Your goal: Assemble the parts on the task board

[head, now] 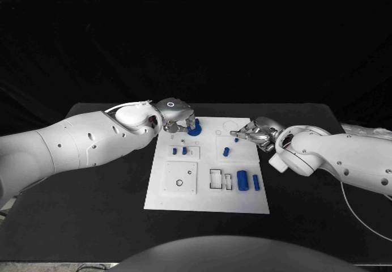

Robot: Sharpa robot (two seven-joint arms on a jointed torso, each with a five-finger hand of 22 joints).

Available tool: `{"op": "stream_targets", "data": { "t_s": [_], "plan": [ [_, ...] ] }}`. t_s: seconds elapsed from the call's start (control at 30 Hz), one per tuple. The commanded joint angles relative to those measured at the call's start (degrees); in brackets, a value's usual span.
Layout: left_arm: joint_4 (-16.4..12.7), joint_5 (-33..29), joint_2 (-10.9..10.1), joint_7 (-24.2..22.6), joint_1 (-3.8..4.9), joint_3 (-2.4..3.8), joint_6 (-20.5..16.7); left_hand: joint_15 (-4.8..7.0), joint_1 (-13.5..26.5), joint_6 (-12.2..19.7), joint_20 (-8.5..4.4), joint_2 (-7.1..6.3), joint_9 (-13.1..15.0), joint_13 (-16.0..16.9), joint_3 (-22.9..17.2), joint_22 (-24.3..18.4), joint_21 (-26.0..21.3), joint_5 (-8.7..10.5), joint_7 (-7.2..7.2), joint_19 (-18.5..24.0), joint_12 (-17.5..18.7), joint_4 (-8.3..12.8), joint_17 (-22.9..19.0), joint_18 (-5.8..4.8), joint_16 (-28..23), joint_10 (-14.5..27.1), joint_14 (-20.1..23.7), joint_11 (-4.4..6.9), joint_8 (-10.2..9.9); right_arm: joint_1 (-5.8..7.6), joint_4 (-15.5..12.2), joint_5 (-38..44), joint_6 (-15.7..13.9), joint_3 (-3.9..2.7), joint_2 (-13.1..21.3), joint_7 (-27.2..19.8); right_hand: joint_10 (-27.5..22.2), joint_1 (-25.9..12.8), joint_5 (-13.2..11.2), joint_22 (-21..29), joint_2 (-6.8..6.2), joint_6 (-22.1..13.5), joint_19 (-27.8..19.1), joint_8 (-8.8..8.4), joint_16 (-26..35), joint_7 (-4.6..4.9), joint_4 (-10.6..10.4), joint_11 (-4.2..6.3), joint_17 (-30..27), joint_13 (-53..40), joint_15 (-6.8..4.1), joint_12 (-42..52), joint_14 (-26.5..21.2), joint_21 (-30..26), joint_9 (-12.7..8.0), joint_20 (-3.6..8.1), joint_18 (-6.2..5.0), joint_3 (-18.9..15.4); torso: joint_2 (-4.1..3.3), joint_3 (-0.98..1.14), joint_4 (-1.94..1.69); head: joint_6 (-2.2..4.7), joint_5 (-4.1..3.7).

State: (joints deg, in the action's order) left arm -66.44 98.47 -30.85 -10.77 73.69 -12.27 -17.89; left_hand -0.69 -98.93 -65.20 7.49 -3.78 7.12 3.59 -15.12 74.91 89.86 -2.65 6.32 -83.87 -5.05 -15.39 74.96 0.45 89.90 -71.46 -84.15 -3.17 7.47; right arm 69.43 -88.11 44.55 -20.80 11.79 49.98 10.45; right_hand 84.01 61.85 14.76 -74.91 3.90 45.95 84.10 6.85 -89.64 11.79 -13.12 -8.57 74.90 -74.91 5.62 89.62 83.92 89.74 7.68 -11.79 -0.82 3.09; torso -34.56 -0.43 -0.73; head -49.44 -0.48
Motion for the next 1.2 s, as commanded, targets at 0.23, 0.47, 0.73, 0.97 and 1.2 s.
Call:
{"op": "stream_targets", "data": {
  "t_s": [0.23,0.47,0.73,0.97,1.2],
  "plan": [
    [-0.5,-1.7,-1.2,-0.4,0.26,-0.06,2.6,0.04,-0.5,-0.4,-0.43,-0.07,0.0,0.0,-0.5,15.1,0.1,-0.15,0.0,-6.1,0.3,-0.2,15.0,-0.45,0.1,-0.3,-5.9,-0.02,0.0,-0.07,0.0,0.1,0.8,0.01,-0.1,0.0,6.0,0.2,0.3,-15.1,0.62,0.5,5.9,0.21,-0.4,1.22,0.0,-0.54,15.1,-15.1,0.28,0.4,6.1,0.3,0.1,-0.34,0.82,-0.3,-0.07,-0.04,0.03,-0.07,0.16],
    [-0.3,-1.9,-1.7,-0.5,0.12,-0.13,3.4,0.04,-0.5,-0.4,-0.44,-0.08,0.0,-0.1,-0.6,15.1,0.1,-0.15,0.0,-6.1,0.4,-0.2,15.0,-0.45,0.1,-0.3,-5.9,-0.02,0.0,-0.08,-0.1,0.1,0.8,0.01,0.0,0.0,6.0,0.2,0.3,-15.1,0.62,0.5,5.9,0.21,-0.4,1.22,0.0,-0.54,15.1,-15.1,0.28,0.4,6.1,0.3,0.1,-0.34,0.82,-0.3,-0.12,-0.03,0.04,-0.12,0.13],
    [-0.1,-2.2,-1.8,-0.7,-0.06,-0.16,4.5,0.01,-0.5,-0.3,-0.45,-0.07,-0.1,-0.1,-0.7,15.1,0.1,-0.15,-0.02,-6.1,0.7,-0.4,15.0,-0.45,0.1,-0.1,-5.9,-0.03,-0.2,-0.08,-0.2,0.1,0.8,0.01,0.1,0.0,6.0,0.2,0.3,-15.1,0.62,0.5,5.9,0.21,-0.4,1.22,0.0,-0.54,15.1,-15.1,0.28,0.4,6.1,0.3,0.1,-0.34,0.82,-0.3,-0.07,-0.02,0.11,-0.29,0.17],
    [0.5,-2.2,-1.5,-0.7,-0.49,-0.18,6.2,0.01,-0.5,-0.2,-0.46,-0.07,-0.1,-0.1,-0.9,15.1,0.1,-0.15,-0.06,-6.1,1.0,-0.5,15.0,-0.45,0.1,0.0,-5.9,-0.01,-0.3,-0.08,-0.2,0.1,0.8,0.01,0.1,0.0,6.0,0.2,0.3,-15.1,0.62,0.5,5.9,0.21,-0.4,1.22,0.0,-0.54,15.1,-15.1,0.28,0.4,6.1,0.3,0.1,-0.34,0.82,-0.3,-0.08,0.02,0.08,-0.37,0.15],
    [1.2,-2.2,-1.1,-0.7,-1.09,-0.19,7.1,0.01,-0.6,-0.1,-0.46,-0.05,-0.1,-0.1,-1.0,15.1,0.1,-0.15,-0.1,-6.1,1.1,-0.5,15.0,-0.45,0.1,0.1,-5.9,0.0,-0.4,-0.08,-0.2,0.1,0.8,0.01,0.2,0.0,6.0,0.2,0.3,-15.1,0.62,0.5,5.9,0.21,-0.4,1.22,0.0,-0.54,15.1,-15.1,0.28,0.4,6.1,0.3,0.1,-0.34,0.82,-0.3,-0.07,-0.02,0.09,-0.5,0.1]
  ]
}}
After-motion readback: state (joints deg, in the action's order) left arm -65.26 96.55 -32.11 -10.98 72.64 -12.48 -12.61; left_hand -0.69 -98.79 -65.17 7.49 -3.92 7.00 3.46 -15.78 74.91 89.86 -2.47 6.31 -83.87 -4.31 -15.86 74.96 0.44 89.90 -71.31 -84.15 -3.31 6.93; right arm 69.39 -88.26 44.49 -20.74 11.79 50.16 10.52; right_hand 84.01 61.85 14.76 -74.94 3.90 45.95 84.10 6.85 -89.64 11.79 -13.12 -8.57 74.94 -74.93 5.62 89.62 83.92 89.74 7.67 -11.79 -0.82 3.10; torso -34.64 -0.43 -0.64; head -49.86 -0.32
